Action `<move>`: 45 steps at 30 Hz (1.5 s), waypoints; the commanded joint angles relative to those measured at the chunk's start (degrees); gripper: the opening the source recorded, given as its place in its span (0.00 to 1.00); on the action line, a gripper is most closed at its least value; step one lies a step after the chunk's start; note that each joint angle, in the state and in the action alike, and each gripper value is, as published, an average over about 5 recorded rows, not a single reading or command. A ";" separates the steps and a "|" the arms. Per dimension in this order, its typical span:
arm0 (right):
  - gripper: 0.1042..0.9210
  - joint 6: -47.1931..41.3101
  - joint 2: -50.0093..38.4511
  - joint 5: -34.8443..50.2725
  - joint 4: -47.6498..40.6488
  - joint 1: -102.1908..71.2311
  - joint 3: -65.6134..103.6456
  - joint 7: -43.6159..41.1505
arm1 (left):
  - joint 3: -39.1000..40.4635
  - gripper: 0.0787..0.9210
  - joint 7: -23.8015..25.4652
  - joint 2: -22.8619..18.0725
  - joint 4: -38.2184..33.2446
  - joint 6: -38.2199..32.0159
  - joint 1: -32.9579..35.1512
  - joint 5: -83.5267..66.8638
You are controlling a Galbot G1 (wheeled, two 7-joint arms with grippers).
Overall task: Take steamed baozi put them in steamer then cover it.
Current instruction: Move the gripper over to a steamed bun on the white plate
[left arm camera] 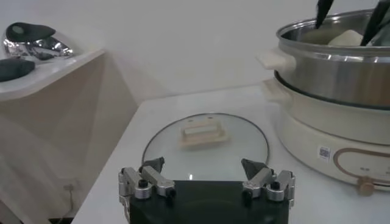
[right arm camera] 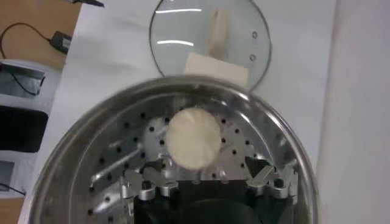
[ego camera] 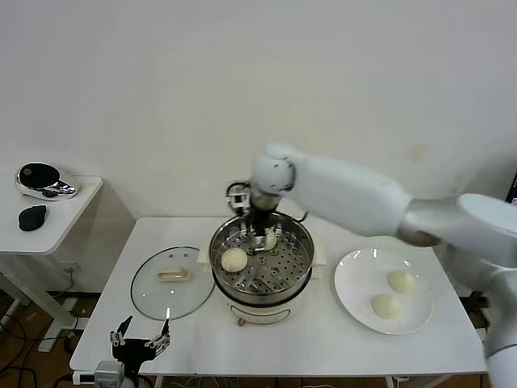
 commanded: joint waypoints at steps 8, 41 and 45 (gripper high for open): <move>0.88 8.08 -32.46 -6.88 15.33 -4.85 7.74 -6.91 | -0.01 0.88 1.05 0.15 -0.74 0.38 0.38 -0.27; 0.88 14.47 -31.18 -23.96 2.85 -33.82 21.62 -5.63 | 0.19 0.88 0.84 -1.28 -1.23 0.02 3.73 1.60; 0.88 14.57 -30.21 -24.82 2.38 -35.42 22.77 -5.24 | 0.09 0.88 0.78 -1.30 -1.08 -0.06 3.91 1.74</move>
